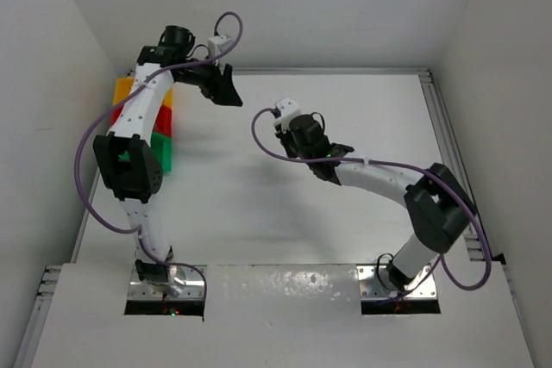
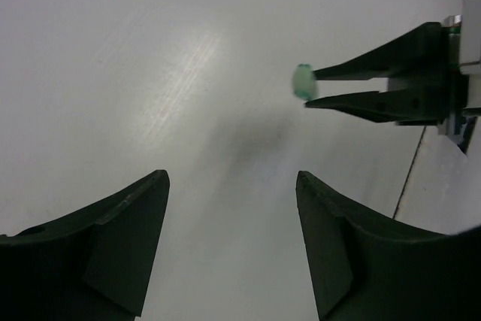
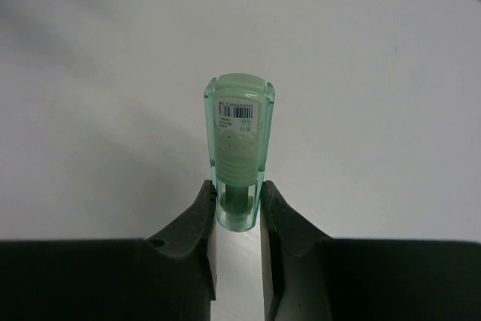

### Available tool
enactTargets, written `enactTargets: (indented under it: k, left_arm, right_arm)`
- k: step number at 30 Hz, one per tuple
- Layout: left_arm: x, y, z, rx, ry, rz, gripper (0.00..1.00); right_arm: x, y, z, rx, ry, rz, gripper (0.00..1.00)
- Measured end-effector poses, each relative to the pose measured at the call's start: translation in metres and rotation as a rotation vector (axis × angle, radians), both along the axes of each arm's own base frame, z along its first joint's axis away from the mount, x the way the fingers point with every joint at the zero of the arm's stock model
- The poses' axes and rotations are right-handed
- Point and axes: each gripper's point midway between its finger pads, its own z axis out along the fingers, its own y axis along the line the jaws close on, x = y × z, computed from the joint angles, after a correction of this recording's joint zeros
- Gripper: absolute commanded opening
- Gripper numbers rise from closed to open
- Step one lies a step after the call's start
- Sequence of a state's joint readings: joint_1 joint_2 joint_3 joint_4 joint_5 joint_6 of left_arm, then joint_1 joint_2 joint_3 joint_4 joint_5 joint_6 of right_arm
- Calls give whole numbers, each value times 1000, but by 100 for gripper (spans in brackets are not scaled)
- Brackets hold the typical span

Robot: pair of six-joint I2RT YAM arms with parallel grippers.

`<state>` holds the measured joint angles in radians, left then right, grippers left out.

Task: Sort the stationery into containers
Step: Pick up the stationery from the center of the board, then place the stationery in the storage box.

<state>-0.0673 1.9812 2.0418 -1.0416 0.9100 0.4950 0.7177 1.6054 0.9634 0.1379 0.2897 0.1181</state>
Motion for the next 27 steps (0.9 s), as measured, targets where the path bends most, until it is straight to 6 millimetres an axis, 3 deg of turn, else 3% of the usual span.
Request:
enactTargets:
  k: [3, 7, 13, 20, 23, 24, 27]
  left_arm:
    - [-15, -16, -1, -4, 33, -49, 67]
    - [-26, -26, -4, -6, 64, -74, 63]
    - [-33, -40, -8, 5, 94, -85, 60]
    - [-38, -53, -18, 16, 130, -81, 57]
    - [-38, -52, -28, 44, 150, -66, 42]
    - [-39, -52, -30, 51, 153, -65, 31]
    - [-38, -52, -37, 66, 167, -59, 15]
  right_arm:
    - [13, 30, 10, 38, -38, 53, 0]
    - [18, 55, 22, 80, -68, 108, 0]
    - [21, 77, 39, 126, -103, 151, 0]
    - [18, 88, 41, 141, -106, 174, 0]
    - [19, 89, 36, 136, -100, 174, 0]
    - [19, 89, 35, 135, -97, 174, 0]
    - [20, 89, 35, 137, -98, 173, 0]
